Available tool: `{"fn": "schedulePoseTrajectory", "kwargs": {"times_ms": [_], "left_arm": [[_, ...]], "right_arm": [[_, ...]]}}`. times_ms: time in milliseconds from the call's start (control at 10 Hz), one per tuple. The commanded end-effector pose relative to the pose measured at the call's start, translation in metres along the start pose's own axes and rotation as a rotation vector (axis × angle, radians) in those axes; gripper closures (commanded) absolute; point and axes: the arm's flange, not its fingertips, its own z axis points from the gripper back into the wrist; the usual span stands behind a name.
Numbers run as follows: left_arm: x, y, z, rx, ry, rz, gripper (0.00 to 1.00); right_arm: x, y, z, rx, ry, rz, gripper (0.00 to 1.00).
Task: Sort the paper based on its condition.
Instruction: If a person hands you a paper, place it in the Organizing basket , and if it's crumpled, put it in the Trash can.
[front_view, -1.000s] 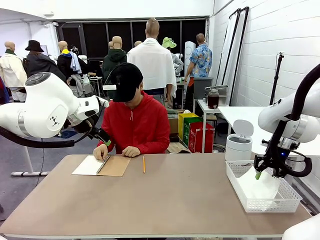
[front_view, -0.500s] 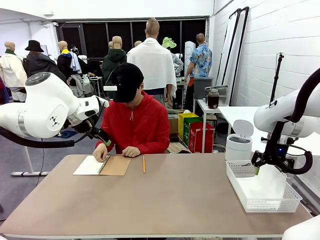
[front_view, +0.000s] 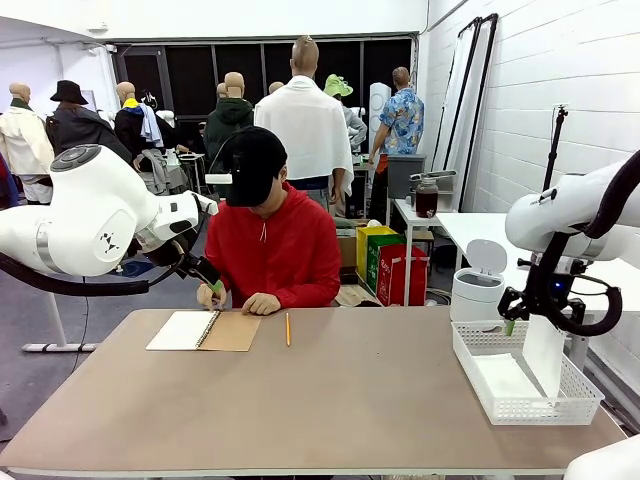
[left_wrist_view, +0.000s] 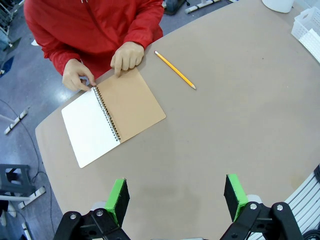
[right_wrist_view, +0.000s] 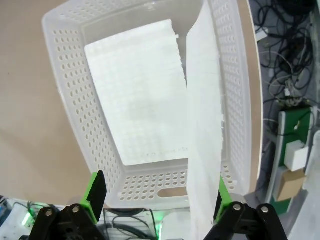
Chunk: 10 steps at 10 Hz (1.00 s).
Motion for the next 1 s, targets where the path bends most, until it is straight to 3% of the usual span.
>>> {"fn": "schedulePoseTrajectory", "kwargs": {"times_ms": [0, 200, 900], "left_arm": [[0.000, 0.001, 0.000, 0.000, -0.004, 0.001, 0.00], [0.000, 0.001, 0.000, 0.000, -0.004, 0.001, 0.00], [0.000, 0.001, 0.000, 0.000, -0.004, 0.001, 0.00]], "right_arm": [[-0.005, 0.011, 0.001, 0.030, 0.003, 0.001, 0.00], [-0.004, 0.017, -0.007, 0.013, 0.023, 0.013, 0.00], [0.001, 0.047, -0.040, 0.139, 0.113, 0.058, 0.00]]}}
